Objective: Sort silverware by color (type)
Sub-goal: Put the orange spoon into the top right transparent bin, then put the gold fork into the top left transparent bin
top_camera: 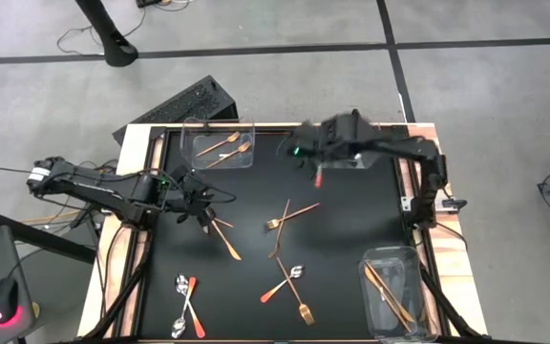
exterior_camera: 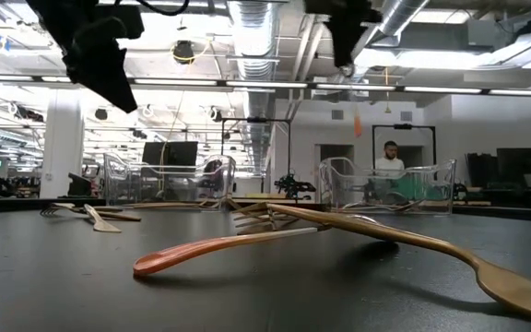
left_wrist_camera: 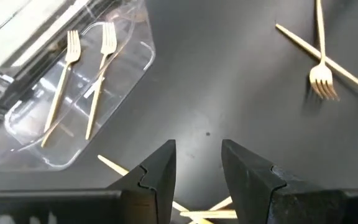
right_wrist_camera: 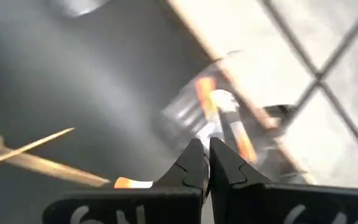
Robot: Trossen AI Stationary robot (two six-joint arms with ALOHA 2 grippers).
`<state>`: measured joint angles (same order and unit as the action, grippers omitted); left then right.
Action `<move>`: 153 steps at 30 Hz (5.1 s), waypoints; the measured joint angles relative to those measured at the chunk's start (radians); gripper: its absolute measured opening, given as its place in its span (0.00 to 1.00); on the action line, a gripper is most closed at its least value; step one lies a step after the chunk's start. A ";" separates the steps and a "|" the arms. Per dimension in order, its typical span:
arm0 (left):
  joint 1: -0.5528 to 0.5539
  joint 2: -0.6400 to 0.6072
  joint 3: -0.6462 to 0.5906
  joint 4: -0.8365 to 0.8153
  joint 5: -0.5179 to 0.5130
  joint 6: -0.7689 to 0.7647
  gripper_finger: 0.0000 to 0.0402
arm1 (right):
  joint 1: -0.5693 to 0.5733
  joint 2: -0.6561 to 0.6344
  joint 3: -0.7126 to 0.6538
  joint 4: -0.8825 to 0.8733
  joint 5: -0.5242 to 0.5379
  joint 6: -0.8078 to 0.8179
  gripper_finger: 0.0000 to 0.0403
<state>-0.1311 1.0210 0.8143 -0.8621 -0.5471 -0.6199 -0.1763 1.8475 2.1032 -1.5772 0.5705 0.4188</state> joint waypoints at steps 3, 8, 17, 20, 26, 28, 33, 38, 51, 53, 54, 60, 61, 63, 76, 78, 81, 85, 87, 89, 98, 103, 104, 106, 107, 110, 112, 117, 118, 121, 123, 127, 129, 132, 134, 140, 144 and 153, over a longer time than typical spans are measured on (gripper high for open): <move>0.014 0.000 0.000 0.004 -0.013 -0.020 0.29 | -0.106 -0.032 0.000 0.009 0.026 -0.048 0.04; 0.042 0.000 0.000 0.008 -0.026 -0.082 0.29 | -0.256 -0.031 0.000 0.013 0.085 -0.051 0.04; 0.082 0.000 0.000 0.027 -0.068 -0.169 0.29 | -0.482 -0.039 -0.164 0.176 0.089 0.050 0.06; 0.085 0.000 0.000 0.027 -0.067 -0.202 0.29 | -0.527 -0.070 -0.299 0.362 -0.041 0.032 0.06; 0.084 0.000 0.000 0.025 -0.061 -0.262 0.29 | -0.573 -0.133 -0.487 0.609 -0.123 0.045 0.06; 0.085 0.000 0.000 0.024 -0.063 -0.265 0.29 | -0.586 -0.133 -0.528 0.619 -0.135 0.058 0.06; 0.094 0.000 0.000 0.024 -0.094 -0.260 0.29 | -0.614 -0.132 -0.615 0.722 -0.241 0.064 0.06; 0.110 0.000 0.000 0.023 -0.096 -0.257 0.29 | -0.637 -0.129 -0.684 0.830 -0.357 0.104 0.13; 0.126 0.000 0.000 0.023 -0.046 -0.230 0.29 | -0.603 -0.132 -0.706 0.712 -0.363 0.047 0.56; 0.126 0.000 0.000 0.023 -0.030 -0.230 0.29 | -0.577 -0.146 -0.706 0.708 -0.363 0.040 0.58; 0.126 0.000 0.000 0.023 -0.024 -0.230 0.29 | -0.563 -0.154 -0.706 0.709 -0.363 0.029 0.58; 0.126 0.000 0.000 0.023 -0.010 -0.230 0.29 | -0.475 -0.224 -0.706 0.717 -0.369 -0.010 0.55; 0.126 0.000 0.000 0.023 -0.011 -0.230 0.29 | -0.458 -0.235 -0.706 0.717 -0.379 -0.010 0.55; 0.126 0.000 0.000 0.024 -0.018 -0.230 0.29 | -0.430 -0.256 -0.706 0.724 -0.416 -0.009 0.54; 0.126 0.000 0.000 0.120 -0.102 -0.092 0.29 | -0.191 -0.287 -0.706 0.741 -0.459 0.108 0.52; 0.126 0.000 0.000 0.140 -0.084 -0.049 0.29 | -0.156 -0.287 -0.706 0.766 -0.459 0.108 0.52; 0.126 0.000 0.000 0.169 -0.061 0.005 0.29 | -0.111 -0.287 -0.706 0.809 -0.459 0.129 0.52; 0.126 0.000 0.000 0.208 -0.059 0.076 0.29 | -0.065 -0.278 -0.706 0.845 -0.458 0.252 0.51; 0.126 0.000 0.000 0.226 -0.059 0.112 0.29 | -0.043 -0.255 -0.705 0.857 -0.460 0.314 0.51; 0.126 0.000 0.000 0.240 -0.044 0.134 0.29 | -0.026 -0.224 -0.706 0.842 -0.464 0.362 0.51; 0.126 0.000 -0.001 0.225 0.054 0.147 0.29 | 0.104 -0.112 -0.707 0.855 -0.578 0.487 0.51; 0.126 0.000 -0.001 0.217 0.094 0.205 0.29 | 0.180 -0.107 -0.706 0.848 -0.580 0.551 0.51; 0.126 0.000 -0.001 0.217 0.097 0.221 0.29 | 0.195 -0.107 -0.706 0.848 -0.579 0.567 0.51; 0.126 0.000 -0.001 0.217 0.098 0.249 0.29 | 0.221 -0.107 -0.706 0.842 -0.576 0.601 0.51; 0.126 0.000 -0.001 0.219 0.098 0.268 0.29 | 0.233 -0.107 -0.706 0.842 -0.576 0.614 0.51; 0.126 0.000 -0.001 0.228 0.115 0.319 0.29 | 0.276 -0.108 -0.706 0.824 -0.574 0.672 0.51; 0.126 0.000 -0.001 0.228 0.135 0.343 0.29 | 0.308 -0.108 -0.706 0.805 -0.572 0.721 0.51; 0.126 0.000 -0.001 0.226 0.170 0.350 0.29 | 0.392 -0.108 -0.706 0.799 -0.572 0.825 0.51; 0.126 0.000 -0.001 0.226 0.170 0.350 0.29 | 0.406 -0.108 -0.706 0.799 -0.572 0.842 0.51; 0.126 0.000 -0.001 0.225 0.175 0.350 0.29 | 0.447 -0.102 -0.706 0.801 -0.572 0.888 0.51; 0.126 0.000 -0.001 0.225 0.178 0.350 0.29 | 0.469 -0.075 -0.705 0.818 -0.574 0.924 0.51; 0.118 0.000 -0.001 0.218 0.185 0.350 0.29 | 0.518 -0.035 -0.705 0.877 -0.597 0.947 0.51; 0.111 0.000 -0.001 0.213 0.187 0.346 0.29 | 0.541 -0.020 -0.704 0.910 -0.601 0.946 0.51; 0.102 0.000 -0.001 0.208 0.185 0.340 0.29 | 0.560 0.026 -0.707 0.990 -0.632 0.984 0.51; 0.099 0.000 -0.001 0.208 0.184 0.339 0.29 | 0.568 0.045 -0.706 1.012 -0.636 1.029 0.51; 0.099 0.000 0.000 0.197 0.185 0.338 0.29 | 0.568 0.101 -0.699 1.056 -0.652 1.138 0.51; 0.099 0.000 0.000 0.190 0.185 0.324 0.29 | 0.565 0.113 -0.699 1.060 -0.677 1.147 0.49; 0.099 0.000 0.000 0.180 0.177 0.309 0.29 | 0.551 0.137 -0.699 1.059 -0.746 1.024 0.40</move>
<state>-0.0326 1.0214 0.8143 -0.6820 -0.3698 -0.3106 0.3743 1.9840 1.4044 -0.5183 -0.1759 1.4427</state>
